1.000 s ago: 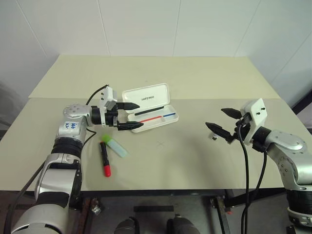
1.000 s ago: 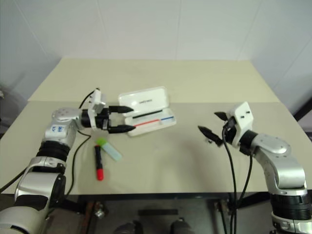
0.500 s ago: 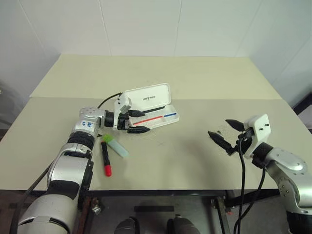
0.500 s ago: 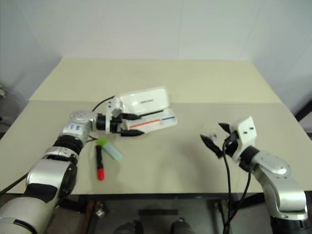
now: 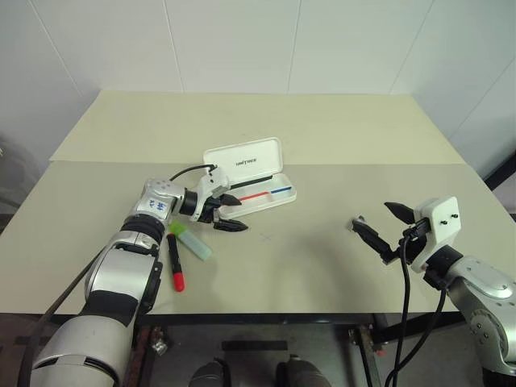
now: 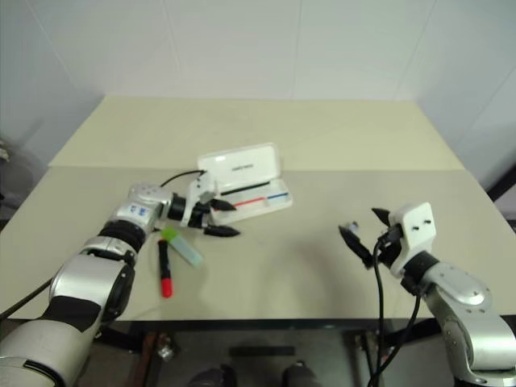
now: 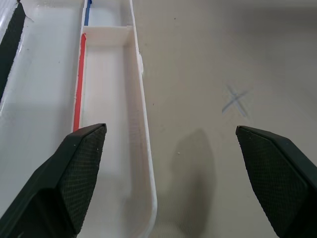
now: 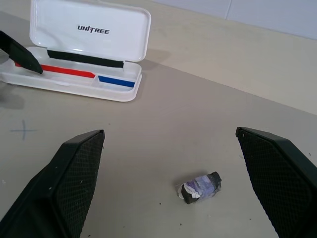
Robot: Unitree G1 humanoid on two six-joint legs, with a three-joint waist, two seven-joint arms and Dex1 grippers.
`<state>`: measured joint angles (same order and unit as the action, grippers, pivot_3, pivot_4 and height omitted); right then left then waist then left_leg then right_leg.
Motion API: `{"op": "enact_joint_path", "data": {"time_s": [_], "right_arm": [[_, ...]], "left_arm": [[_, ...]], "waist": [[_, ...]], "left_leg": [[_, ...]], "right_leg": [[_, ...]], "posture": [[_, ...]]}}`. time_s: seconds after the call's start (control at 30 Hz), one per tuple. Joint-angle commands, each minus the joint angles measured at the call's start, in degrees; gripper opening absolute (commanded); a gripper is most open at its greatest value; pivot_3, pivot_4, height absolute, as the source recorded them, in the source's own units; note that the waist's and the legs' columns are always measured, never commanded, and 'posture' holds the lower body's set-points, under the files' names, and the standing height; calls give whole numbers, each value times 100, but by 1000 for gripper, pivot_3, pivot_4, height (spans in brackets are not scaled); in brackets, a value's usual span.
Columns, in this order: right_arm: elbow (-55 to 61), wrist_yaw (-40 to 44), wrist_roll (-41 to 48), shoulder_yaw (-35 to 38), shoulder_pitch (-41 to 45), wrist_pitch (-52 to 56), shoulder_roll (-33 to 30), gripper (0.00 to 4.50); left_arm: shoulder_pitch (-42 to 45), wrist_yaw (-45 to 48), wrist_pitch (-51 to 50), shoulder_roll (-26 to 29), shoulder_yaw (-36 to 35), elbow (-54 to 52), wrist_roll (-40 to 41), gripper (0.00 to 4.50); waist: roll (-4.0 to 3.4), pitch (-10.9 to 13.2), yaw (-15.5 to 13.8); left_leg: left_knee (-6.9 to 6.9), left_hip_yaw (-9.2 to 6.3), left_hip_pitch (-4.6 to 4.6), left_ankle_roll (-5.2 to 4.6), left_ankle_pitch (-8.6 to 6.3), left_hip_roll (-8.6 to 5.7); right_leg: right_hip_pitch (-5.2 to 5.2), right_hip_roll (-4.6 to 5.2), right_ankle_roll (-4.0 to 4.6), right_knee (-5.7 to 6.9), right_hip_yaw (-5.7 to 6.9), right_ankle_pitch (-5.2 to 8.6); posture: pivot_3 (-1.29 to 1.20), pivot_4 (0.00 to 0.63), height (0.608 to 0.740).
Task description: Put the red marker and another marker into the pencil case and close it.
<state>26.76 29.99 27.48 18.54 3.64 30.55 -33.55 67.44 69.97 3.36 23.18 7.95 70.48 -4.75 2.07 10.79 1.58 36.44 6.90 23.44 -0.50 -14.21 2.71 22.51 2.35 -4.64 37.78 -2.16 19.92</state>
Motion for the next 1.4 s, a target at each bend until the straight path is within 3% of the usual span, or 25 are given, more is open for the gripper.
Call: {"op": "enact_joint_path", "data": {"time_s": [0.03, 0.2, 0.23, 0.33, 0.67, 0.93, 1.4], "right_arm": [[265, -86, 118, 229, -33, -17, -22, 4500], [246, -101, 154, 261, -18, 1, -98, 4500], [240, -96, 160, 268, -11, 7, -112, 4500], [217, -76, 165, 271, 23, 26, -151, 4500], [-174, 168, 173, 211, 391, 33, -472, 4500], [-718, 548, 143, 183, 771, 4, -845, 4500], [-1066, 2071, 329, 204, 525, -381, -1425, 4500]], "left_arm": [[94, -273, 51, -5, 64, 93, -186, 4481], [178, -724, -167, -89, 84, 142, -361, 4481], [175, -753, -145, -97, 81, 130, -372, 4295], [165, -893, -53, -107, 92, 104, -402, 3551], [144, -1044, 100, -101, -63, -53, -275, 107], [-117, -831, 238, -1, -220, -865, -36, 46], [-2067, -470, -1120, 221, 36, -5178, 505, 46]], "waist": [[0, 0, 1], [0, 0, 2], [0, 0, 2], [0, 0, 8], [0, 0, -3], [0, 0, 4], [-1, 0, -1]], "left_leg": [[0, 0, -3, -2, 0, 0], [0, -4, -15, -13, 14, -2], [0, -6, -14, -13, 19, -2], [0, -7, -13, -16, 26, -2], [-20, -2, 4, -10, 24, -3], [-13, -1, 2, -13, 23, -3], [-15, -2, 1, -1, 29, 0]], "right_leg": [[-3, 0, 0, 1, 0, 0], [-12, 4, 1, 12, -6, -7], [-12, 4, 2, 12, -5, -12], [-12, 5, 2, 12, -7, -20], [5, 3, 2, -10, 2, -16], [4, 4, 0, -3, 7, -17], [-1, 3, 1, -4, -15, -15]], "posture": [[0, 150, 740], [0, 150, 740], [0, 150, 740], [0, 150, 740], [0, 150, 740], [0, 150, 740], [0, 150, 740]]}}
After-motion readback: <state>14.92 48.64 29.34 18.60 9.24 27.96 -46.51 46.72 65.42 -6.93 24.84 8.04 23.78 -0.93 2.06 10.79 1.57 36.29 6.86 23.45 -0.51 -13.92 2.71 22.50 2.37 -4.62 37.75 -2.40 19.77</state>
